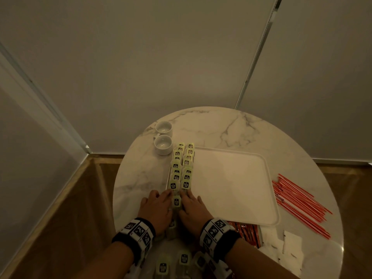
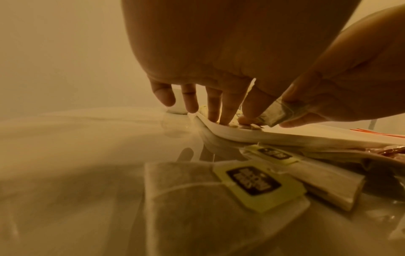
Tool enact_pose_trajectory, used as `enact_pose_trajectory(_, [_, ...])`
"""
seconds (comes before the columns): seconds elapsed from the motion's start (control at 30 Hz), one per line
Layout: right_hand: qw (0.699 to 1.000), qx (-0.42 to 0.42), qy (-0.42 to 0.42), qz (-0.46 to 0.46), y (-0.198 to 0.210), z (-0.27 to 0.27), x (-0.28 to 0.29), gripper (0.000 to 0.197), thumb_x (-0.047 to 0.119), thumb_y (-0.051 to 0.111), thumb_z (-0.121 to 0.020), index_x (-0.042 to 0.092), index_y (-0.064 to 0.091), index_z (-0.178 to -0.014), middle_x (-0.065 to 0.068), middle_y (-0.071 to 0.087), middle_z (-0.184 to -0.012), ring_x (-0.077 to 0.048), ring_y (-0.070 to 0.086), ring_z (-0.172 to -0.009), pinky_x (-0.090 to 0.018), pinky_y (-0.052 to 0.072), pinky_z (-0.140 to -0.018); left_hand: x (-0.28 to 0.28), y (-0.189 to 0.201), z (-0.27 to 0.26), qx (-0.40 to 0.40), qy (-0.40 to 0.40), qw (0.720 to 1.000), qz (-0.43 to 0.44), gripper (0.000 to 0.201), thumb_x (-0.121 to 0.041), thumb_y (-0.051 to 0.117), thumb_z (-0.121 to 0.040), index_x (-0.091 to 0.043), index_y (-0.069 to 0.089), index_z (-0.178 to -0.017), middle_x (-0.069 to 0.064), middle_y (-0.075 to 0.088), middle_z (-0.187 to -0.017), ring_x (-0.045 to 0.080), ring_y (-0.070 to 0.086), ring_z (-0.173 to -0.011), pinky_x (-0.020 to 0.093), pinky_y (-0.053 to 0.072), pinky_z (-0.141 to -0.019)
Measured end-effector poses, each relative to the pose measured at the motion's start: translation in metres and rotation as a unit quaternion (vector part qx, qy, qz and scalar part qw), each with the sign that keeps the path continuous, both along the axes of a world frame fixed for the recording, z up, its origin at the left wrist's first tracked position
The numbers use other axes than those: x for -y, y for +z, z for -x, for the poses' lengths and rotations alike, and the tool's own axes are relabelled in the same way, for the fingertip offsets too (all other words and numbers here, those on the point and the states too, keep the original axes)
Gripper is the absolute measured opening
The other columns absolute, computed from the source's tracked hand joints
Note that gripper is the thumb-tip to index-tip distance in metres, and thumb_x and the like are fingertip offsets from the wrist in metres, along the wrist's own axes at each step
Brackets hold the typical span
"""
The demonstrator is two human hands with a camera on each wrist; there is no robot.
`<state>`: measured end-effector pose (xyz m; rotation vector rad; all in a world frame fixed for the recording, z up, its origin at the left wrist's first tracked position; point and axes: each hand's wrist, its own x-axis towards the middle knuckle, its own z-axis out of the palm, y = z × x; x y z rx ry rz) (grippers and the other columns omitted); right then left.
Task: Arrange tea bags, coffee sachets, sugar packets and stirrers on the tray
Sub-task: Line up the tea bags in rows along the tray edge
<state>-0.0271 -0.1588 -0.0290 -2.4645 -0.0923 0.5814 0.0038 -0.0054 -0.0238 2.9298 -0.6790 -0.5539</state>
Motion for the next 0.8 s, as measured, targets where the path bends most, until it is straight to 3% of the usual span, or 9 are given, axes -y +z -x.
enact_pose_trajectory(0.1, [0.996, 0.073, -0.034, -0.039, -0.002, 0.001, 0.0, 0.052, 0.028, 0.04, -0.093, 0.019, 0.034, -0.144, 0.0, 0.033, -0.151, -0.018, 0.024, -0.141, -0.039, 0.016, -0.117, -0.001, 0.0, 0.0, 0.003, 0.012, 1.0, 0.024, 0.054, -0.036, 0.038, -0.093, -0.028, 0.029, -0.145, -0.012, 0.024, -0.152, 0.021, 0.028, -0.127, 0.039, 0.032, -0.099])
enact_pose_trajectory(0.17, [0.991, 0.103, -0.082, -0.035, -0.001, 0.002, 0.0, 0.041, 0.032, 0.046, -0.092, 0.02, 0.049, -0.131, 0.002, 0.049, -0.132, -0.018, 0.04, -0.121, -0.032, 0.033, -0.107, -0.004, 0.0, 0.0, 0.004, 0.033, 0.998, 0.052, 0.056, -0.036, 0.043, -0.089, -0.03, 0.033, -0.143, -0.01, 0.03, -0.149, 0.021, 0.029, -0.127, 0.039, 0.033, -0.1])
enact_pose_trajectory(0.23, [0.988, 0.097, -0.124, 0.002, -0.001, 0.001, -0.001, 0.021, 0.033, 0.05, -0.091, 0.021, 0.054, -0.108, 0.003, 0.051, -0.11, -0.017, 0.041, -0.104, -0.028, 0.039, -0.094, -0.008, 0.0, 0.0, 0.009, 0.057, 0.995, 0.082, 0.055, -0.038, 0.047, -0.087, -0.03, 0.037, -0.141, -0.009, 0.035, -0.146, 0.019, 0.03, -0.127, 0.038, 0.033, -0.1])
enact_pose_trajectory(0.3, [0.984, 0.059, -0.169, -0.002, 0.001, -0.004, -0.002, 0.008, 0.032, 0.055, -0.09, 0.024, 0.054, -0.091, 0.001, 0.054, -0.098, -0.018, 0.048, -0.096, -0.025, 0.041, -0.082, -0.013, 0.0, 0.0, 0.019, 0.07, 0.992, 0.101, 0.051, -0.038, 0.049, -0.087, -0.029, 0.042, -0.137, -0.008, 0.039, -0.141, 0.018, 0.032, -0.125, 0.035, 0.035, -0.097])
enact_pose_trajectory(0.37, [0.975, 0.003, -0.216, -0.051, 0.002, -0.011, -0.005, 0.014, 0.029, 0.058, -0.089, 0.021, 0.065, -0.097, -0.002, 0.065, -0.102, -0.02, 0.06, -0.097, -0.024, 0.046, -0.08, -0.017, 0.002, 0.0, 0.023, 0.077, 0.991, 0.11, 0.051, -0.044, 0.043, -0.086, -0.028, 0.044, -0.134, -0.008, 0.042, -0.137, 0.018, 0.035, -0.121, 0.033, 0.037, -0.095])
enact_pose_trajectory(0.47, [0.969, -0.042, -0.235, -0.056, 0.001, -0.02, -0.011, 0.026, 0.028, 0.06, -0.088, 0.012, 0.07, -0.106, -0.005, 0.069, -0.108, -0.02, 0.065, -0.099, -0.024, 0.05, -0.082, -0.022, 0.002, 0.001, 0.018, 0.077, 0.99, 0.114, 0.063, -0.052, 0.026, -0.076, -0.027, 0.046, -0.131, -0.009, 0.044, -0.134, 0.017, 0.036, -0.12, 0.033, 0.037, -0.093])
enact_pose_trajectory(0.6, [0.97, -0.058, -0.236, -0.027, 0.001, -0.027, -0.02, 0.029, 0.033, 0.062, -0.088, 0.01, 0.069, -0.104, -0.004, 0.068, -0.098, -0.019, 0.065, -0.088, -0.024, 0.048, -0.07, -0.021, 0.001, 0.006, 0.015, 0.055, 0.99, 0.128, 0.046, -0.031, 0.051, -0.086, -0.027, 0.047, -0.131, -0.008, 0.044, -0.136, 0.019, 0.035, -0.122, 0.035, 0.037, -0.095])
enact_pose_trajectory(0.8, [0.975, -0.041, -0.22, 0.021, 0.0, -0.033, -0.02, 0.029, 0.035, 0.058, -0.089, 0.014, 0.066, -0.106, -0.006, 0.068, -0.108, -0.022, 0.065, -0.096, -0.029, 0.053, -0.081, -0.018, 0.0, 0.009, -0.005, -0.006, 0.997, 0.082, 0.059, -0.026, 0.049, -0.076, -0.029, 0.047, -0.136, -0.004, 0.044, -0.143, 0.031, 0.041, -0.122, 0.044, 0.04, -0.09])
